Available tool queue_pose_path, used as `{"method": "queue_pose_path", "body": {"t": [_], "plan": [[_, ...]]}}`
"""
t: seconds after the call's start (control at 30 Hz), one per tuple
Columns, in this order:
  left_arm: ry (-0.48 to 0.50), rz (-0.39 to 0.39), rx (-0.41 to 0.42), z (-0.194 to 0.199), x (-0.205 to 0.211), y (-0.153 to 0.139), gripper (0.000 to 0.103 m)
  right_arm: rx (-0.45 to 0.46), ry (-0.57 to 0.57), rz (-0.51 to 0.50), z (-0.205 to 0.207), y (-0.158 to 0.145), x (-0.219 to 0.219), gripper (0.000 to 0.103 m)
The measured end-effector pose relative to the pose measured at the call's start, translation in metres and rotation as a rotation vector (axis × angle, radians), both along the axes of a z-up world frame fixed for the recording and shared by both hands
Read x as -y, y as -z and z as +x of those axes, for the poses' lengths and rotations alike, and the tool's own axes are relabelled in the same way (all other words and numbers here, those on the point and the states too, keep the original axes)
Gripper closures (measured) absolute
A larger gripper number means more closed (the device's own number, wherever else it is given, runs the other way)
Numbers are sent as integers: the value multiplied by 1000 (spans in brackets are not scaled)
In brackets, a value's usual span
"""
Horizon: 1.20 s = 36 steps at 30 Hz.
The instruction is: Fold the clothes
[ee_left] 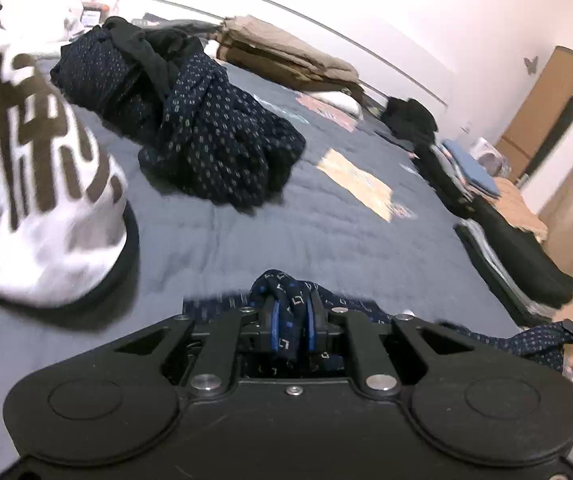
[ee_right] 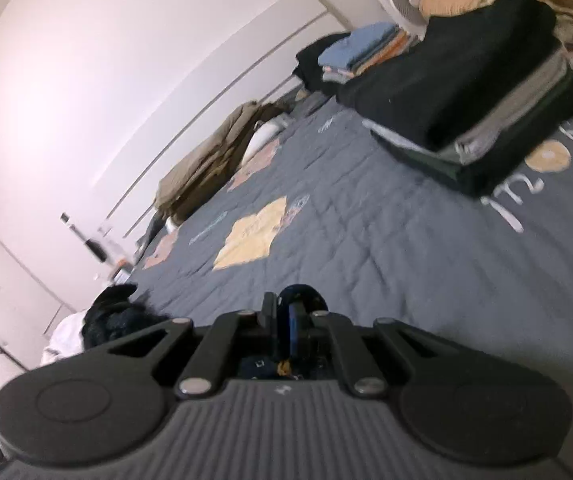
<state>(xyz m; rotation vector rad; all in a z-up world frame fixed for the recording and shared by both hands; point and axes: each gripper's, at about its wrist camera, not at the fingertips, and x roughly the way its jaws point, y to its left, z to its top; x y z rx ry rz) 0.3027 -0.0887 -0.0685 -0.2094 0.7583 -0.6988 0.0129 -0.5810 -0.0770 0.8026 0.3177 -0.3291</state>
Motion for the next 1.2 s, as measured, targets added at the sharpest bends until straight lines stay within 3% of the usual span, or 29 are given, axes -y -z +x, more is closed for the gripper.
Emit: {"method": "queue_pose_path", "body": {"t": [0.07, 0.13, 0.17, 0.23, 0.27, 0.3, 0.37, 0.43, 0.63, 0.83, 0.93, 1.2], "plan": [[-19, 9, 4, 9, 8, 5, 89, -11, 10, -17, 17, 9, 6, 97], [-56, 38, -14, 16, 16, 14, 80, -91, 10, -101, 31, 18, 5, 95], [-93, 63, -28, 16, 17, 19, 58, -139, 16, -160, 36, 22, 3, 94], [-164, 78, -2, 5, 7, 22, 34, -197, 25, -196, 29, 27, -1, 92], [-185, 70, 27, -4, -1, 21, 29, -212, 34, -186, 22, 29, -1, 89], [-194, 66, 44, -13, -10, 20, 29, -224, 47, -178, 15, 30, -2, 84], [-196, 58, 61, -31, -27, 15, 29, -229, 113, -197, -10, 25, -7, 51], [-176, 21, 46, -56, -44, 11, 29, -239, 128, -221, -33, 18, -11, 45], [-107, -40, 29, -143, -72, 5, 25, -262, 90, -168, -98, 5, -49, 45], [-156, -131, -48, -210, -85, 18, 23, -240, 72, -32, -159, 18, -117, 44], [-195, -148, -114, -216, -86, 33, 22, -233, 105, 65, -180, 36, -135, 43], [-286, -258, -244, -198, -91, 74, 23, -165, 104, 287, -177, 76, -144, 43]]}}
